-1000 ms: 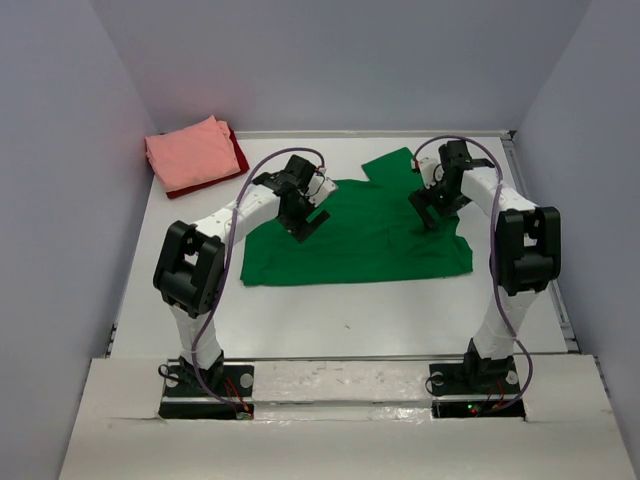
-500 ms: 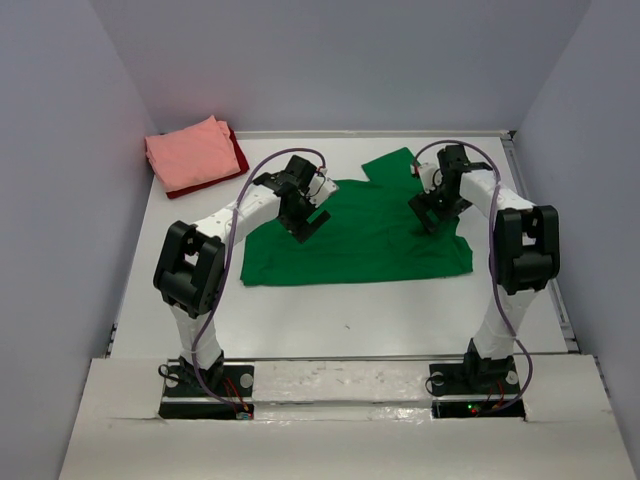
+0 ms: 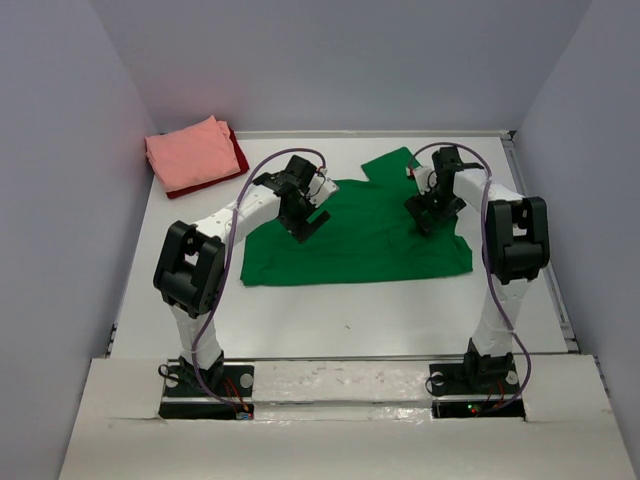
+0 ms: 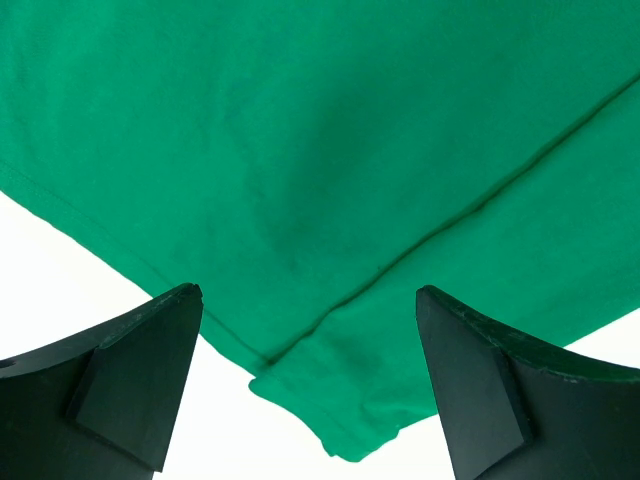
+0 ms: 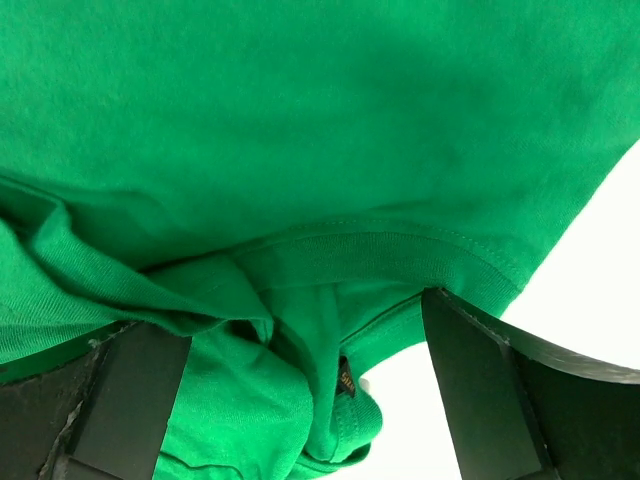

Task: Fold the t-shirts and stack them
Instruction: Fold the flattened tshirt in 1/3 of the way

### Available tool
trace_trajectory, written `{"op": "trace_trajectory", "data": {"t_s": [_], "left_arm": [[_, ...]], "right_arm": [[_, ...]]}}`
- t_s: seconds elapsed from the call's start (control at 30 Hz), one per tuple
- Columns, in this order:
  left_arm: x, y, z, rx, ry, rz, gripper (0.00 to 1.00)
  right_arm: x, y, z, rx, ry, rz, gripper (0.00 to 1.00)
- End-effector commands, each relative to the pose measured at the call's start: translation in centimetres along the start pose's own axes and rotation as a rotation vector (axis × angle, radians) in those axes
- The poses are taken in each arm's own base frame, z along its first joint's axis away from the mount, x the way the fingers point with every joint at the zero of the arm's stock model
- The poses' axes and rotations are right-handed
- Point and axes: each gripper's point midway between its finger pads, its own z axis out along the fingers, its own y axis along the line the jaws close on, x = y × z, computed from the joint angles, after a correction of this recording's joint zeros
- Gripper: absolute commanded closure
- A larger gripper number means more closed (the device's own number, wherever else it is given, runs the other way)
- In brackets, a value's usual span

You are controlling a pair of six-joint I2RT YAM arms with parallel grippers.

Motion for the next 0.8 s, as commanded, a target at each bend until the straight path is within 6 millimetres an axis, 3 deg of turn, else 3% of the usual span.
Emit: {"op": "trace_trajectory", "data": {"t_s": [0.0,0.43,0.6,0.77], "left_arm": [[-0.3,0.0,-1.3,-0.005,-0.017,0.015,0.01],[-0.4,0.0,-1.3,0.0,-0.014,0.014,0.01],[-0.2,0.0,-1.1,-0.001,-0.012,0.015,0.01],[-0.6,1.2,-1.3,-0.062,-0.022,0.005,0.01]], "right_arm": [[-2.8,-0.8,0.6,0.03,-0.067,-0.02,0.0],[-5.2,-1.6,-0.1,0.075,-0.098,-0.036,0.0],[-2.0,-1.6,0.7,0.111,-0.006,-0.055,0.0],[0.2,-1.7,-0.8,0.162,0.035,-0.052,0.0]]}}
